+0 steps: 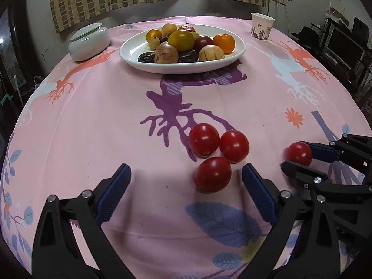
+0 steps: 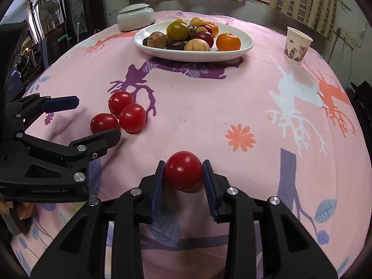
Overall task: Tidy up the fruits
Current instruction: 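Grasp a cherry tomato with the right gripper while the left gripper grasps another, then carry both cherry tomatoes onto the white plate and open both grippers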
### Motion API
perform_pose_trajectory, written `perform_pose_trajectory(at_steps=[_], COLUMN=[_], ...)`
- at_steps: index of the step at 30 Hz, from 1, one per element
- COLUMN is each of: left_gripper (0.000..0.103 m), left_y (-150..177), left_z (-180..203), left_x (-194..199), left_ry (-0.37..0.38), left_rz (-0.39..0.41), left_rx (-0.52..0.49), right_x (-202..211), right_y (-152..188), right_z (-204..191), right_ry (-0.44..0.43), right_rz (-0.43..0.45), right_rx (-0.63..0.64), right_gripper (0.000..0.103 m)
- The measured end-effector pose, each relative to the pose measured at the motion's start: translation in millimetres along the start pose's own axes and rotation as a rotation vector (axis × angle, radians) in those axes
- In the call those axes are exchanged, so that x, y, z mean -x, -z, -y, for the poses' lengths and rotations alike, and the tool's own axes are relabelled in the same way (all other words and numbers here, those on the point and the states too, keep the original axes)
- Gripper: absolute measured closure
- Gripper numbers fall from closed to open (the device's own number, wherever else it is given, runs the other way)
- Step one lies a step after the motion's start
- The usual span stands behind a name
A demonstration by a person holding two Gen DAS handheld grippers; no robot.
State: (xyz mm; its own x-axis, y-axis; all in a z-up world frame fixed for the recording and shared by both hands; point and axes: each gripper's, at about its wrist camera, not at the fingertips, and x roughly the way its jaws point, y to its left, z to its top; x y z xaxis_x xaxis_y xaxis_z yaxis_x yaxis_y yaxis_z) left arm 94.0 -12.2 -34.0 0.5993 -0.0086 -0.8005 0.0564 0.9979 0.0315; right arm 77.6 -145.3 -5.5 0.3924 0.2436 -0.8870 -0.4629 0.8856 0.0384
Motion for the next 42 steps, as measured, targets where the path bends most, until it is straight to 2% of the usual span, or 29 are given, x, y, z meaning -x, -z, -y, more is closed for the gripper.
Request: perform_pose_trajectory(at_steps=[2,6,7,8,9,10,18,22,23,25,27,28,29,30,32,35,42], left_gripper=[0.024,0.033,0.042,0.057,0.068,0.075,0.075,0.075,0.075,0.075,0.075,0.075,0.075,0.075,0.075,0.075,0.075], left_y=[0,1,1,1,1,1,-2,-1,-1,-1,-1,-1,-1,0,-1,-1,-5], left_z=[0,-2,0,2,4,6,1,2,2,2,1,1,1,1,1,0,-1], left_x=[-6,-5,-4,-3,-1,0,7,6,5,4,3,2,2,2,2,5,16], left_ry=[-0.001,0.025,0.034,0.05,0.061,0.063,0.105,0.097,0.095,0.093,0.092,0.092,0.092,0.093,0.096,0.103,0.11], left_rz=[-0.028,-0.023,-0.017,-0.01,-0.003,-0.003,0.002,-0.002,-0.006,-0.012,-0.018,-0.021,-0.023,-0.023,-0.018,-0.001,0.058], left_rx=[0.001,0.019,0.014,0.005,-0.003,-0.011,0.032,0.023,0.022,0.024,0.026,0.025,0.025,0.024,0.024,0.029,0.036], right_x=[0,0,0,0,0,0,9,0,1,1,1,1,2,2,4,8,14], right_y=[0,0,0,0,0,0,-4,-1,0,2,1,1,1,1,1,0,-5], right_z=[0,0,0,0,0,0,1,-7,-10,-12,-7,-6,-6,-8,-13,-17,-9], right_ry=[0.0,0.0,0.0,0.0,0.001,0.003,0.003,0.03,0.055,0.109,0.094,0.089,0.08,0.065,0.079,0.049,0.015], right_rz=[0.0,0.0,0.0,0.0,0.0,0.001,0.045,-0.005,0.023,0.034,0.025,0.024,0.02,0.015,0.018,0.039,0.08], right_rx=[0.0,0.001,0.001,0.001,0.002,0.003,-0.012,0.047,0.07,0.089,0.068,0.062,0.062,0.068,0.09,0.093,0.04], right_gripper=[0.069,0.069,0.069,0.069,0.069,0.069,0.069,0.068,0.06,0.052,0.052,0.056,0.071,0.074,0.074,0.074,0.074])
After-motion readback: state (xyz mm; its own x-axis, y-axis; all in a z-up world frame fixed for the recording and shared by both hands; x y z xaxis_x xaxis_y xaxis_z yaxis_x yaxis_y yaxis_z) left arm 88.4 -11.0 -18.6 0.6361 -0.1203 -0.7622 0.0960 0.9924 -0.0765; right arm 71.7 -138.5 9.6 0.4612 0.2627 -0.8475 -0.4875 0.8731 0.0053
